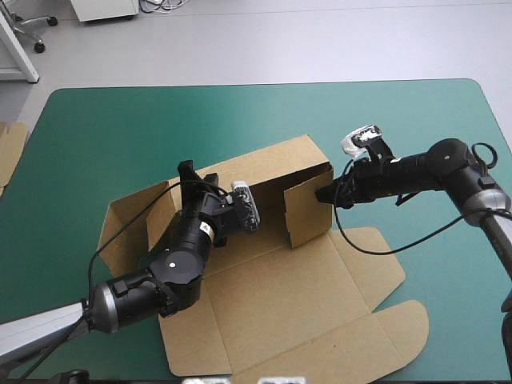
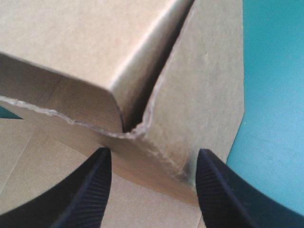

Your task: Fold the box

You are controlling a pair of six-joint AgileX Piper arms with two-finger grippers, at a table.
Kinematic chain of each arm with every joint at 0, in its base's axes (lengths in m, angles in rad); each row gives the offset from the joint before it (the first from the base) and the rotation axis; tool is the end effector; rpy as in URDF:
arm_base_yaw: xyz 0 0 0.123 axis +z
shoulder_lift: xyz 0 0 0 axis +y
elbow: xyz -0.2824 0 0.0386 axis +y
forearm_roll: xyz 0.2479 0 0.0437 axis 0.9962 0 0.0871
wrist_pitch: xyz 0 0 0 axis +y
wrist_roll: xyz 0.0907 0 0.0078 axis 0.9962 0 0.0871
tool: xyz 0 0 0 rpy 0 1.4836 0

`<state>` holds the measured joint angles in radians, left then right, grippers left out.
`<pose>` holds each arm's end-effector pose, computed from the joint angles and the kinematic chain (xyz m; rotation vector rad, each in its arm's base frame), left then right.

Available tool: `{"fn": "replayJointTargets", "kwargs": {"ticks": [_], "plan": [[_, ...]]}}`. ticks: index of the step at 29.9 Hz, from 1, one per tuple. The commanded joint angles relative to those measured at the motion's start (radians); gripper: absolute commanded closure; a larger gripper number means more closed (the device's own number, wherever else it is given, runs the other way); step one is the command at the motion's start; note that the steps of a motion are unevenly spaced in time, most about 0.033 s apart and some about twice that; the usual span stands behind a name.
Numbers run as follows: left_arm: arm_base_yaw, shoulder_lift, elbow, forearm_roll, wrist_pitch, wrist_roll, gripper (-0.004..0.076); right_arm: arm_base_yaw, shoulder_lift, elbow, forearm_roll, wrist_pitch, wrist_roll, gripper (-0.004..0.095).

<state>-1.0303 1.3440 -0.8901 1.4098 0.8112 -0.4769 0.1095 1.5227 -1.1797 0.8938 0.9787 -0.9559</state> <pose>0.1952 -0.1985 0.3051 1.3078 1.5204 0.7255 0.3019 0.0925 0.3061 -0.7923 2.2734 0.7891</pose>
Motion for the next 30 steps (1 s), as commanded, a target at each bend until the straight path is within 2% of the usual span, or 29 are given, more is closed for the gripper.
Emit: {"fn": "replayJointTargets", "kwargs": {"ticks": [1, 16, 26, 30], "plan": [[-0.004, -0.025, -0.033, 0.014, -0.021, -0.037, 0.0738, 0.014, -0.039, -0.024, 0.035, -0.057, -0.005, 0.0404], [-0.004, -0.025, -0.033, -0.013, -0.021, -0.037, 0.0738, 0.109, -0.039, -0.024, -0.033, -0.209, 0.008, 0.0404], [-0.004, -0.025, -0.033, -0.013, -0.021, -0.037, 0.0738, 0.177, -0.039, -0.024, -0.074, -0.403, -0.007, 0.0404], [-0.004, -0.025, -0.033, -0.013, -0.021, -0.039, 0.0738, 0.177, -0.039, -0.022, -0.072, -0.448, -0.011, 0.0404]]}}
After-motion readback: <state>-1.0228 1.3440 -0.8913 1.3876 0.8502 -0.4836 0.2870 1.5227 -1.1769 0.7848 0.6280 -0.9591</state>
